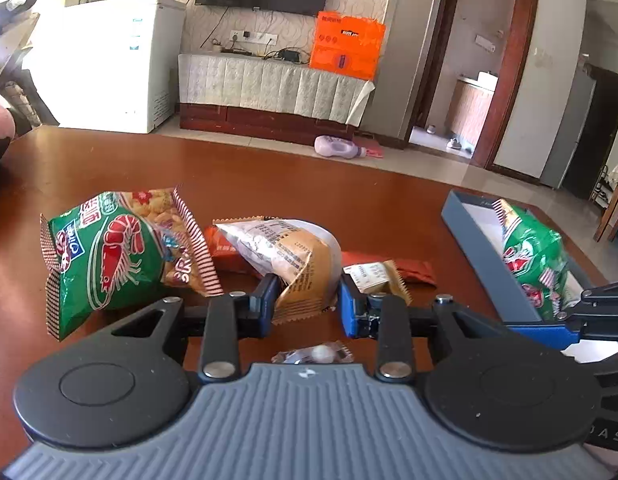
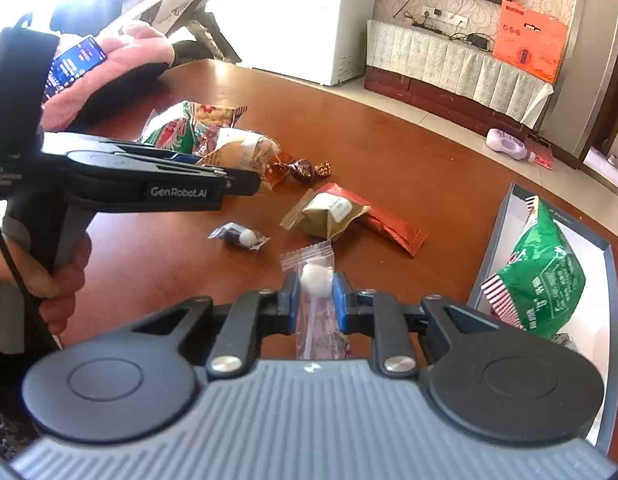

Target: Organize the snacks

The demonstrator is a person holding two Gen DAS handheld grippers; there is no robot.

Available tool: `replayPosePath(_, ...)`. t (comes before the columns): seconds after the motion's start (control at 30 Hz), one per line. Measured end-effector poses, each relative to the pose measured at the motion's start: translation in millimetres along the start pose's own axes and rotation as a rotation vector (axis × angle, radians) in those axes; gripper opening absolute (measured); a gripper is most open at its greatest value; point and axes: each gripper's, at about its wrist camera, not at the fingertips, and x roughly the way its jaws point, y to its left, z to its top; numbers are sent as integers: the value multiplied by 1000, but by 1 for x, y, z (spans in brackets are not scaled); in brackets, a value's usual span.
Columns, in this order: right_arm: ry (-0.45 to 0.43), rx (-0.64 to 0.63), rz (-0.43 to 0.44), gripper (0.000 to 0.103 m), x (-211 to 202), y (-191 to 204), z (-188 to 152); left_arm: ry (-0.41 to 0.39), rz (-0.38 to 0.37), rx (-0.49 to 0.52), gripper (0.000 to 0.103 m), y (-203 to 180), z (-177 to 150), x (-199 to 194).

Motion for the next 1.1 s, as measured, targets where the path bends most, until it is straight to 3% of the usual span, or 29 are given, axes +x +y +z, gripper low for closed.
replayPosePath(0.5, -47, 33, -25, 21, -24, -15, 0, -28, -30, 64, 38, -45, 12, -12)
replayPosePath(1.1, -111, 144, -114, 21, -63, -62, -19, -48, -141, 148, 38, -125, 27, -12)
